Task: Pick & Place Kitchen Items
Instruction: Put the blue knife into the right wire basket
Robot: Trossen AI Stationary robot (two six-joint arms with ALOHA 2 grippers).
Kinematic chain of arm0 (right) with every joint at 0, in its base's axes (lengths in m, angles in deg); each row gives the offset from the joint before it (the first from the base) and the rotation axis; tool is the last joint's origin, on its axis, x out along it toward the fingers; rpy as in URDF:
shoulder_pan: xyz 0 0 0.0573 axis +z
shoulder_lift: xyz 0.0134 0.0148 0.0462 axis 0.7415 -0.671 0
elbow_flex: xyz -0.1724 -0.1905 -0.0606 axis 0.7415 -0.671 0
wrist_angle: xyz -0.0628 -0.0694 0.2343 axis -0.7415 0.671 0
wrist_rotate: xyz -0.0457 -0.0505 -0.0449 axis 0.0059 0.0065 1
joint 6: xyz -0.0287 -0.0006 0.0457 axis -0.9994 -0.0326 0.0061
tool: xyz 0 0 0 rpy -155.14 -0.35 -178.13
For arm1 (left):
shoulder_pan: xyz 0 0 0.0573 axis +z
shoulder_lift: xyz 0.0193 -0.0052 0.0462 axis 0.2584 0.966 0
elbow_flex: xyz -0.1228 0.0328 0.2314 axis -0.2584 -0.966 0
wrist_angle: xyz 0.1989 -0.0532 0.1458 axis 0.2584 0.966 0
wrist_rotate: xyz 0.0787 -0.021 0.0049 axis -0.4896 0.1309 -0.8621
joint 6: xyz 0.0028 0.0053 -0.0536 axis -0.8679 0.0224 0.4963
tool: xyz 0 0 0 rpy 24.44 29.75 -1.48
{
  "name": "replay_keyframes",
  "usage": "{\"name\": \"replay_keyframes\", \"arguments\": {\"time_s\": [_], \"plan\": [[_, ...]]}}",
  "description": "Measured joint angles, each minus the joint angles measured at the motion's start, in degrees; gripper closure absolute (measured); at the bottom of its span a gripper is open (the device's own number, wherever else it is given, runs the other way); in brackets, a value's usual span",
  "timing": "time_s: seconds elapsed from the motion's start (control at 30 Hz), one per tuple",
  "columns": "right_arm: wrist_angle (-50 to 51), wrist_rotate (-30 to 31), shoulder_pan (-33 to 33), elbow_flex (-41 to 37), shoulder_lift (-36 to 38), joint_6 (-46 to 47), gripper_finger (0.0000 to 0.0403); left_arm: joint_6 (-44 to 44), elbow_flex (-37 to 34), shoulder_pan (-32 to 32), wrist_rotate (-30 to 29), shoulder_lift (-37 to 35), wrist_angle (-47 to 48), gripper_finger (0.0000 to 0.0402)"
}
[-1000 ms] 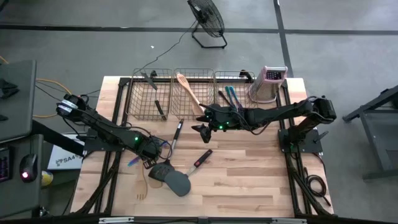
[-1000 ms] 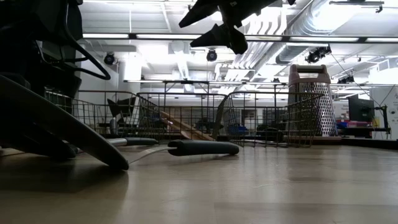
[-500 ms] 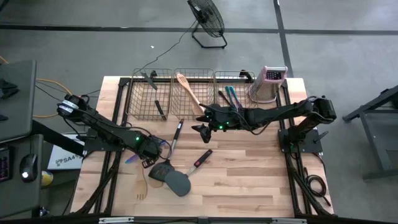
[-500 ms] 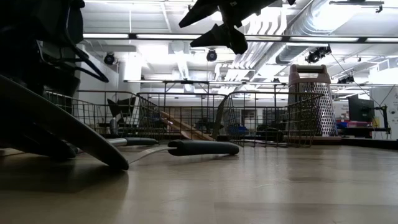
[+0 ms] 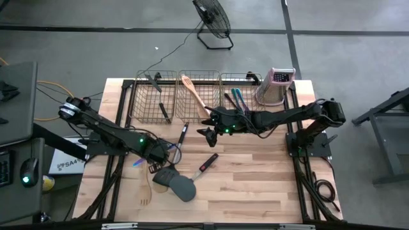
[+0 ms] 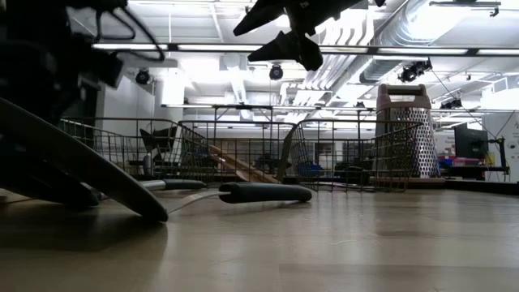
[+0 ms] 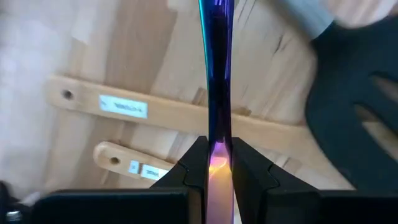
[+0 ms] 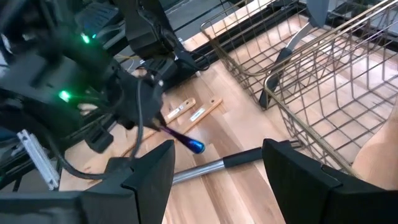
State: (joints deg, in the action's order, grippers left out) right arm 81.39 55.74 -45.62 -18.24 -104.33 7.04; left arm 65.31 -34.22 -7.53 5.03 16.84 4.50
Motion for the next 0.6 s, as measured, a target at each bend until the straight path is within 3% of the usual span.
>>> {"name": "replay_keyframes", "arguments": {"time_s": [0.2, 0.6], "plan": [[4.8, -5.5, 0.0, 0.0, 1.4, -0.4, 0.0167, -3.5, 7.9, 0.0, -4.9, 0.0, 4.2, 0.0361], [28.7, -7.2, 1.1, 0.0, 8.8, 2.9, 0.0167, -11.7, 20.2, 0.0, -16.6, -0.1, 4.6, 0.0361]]}}
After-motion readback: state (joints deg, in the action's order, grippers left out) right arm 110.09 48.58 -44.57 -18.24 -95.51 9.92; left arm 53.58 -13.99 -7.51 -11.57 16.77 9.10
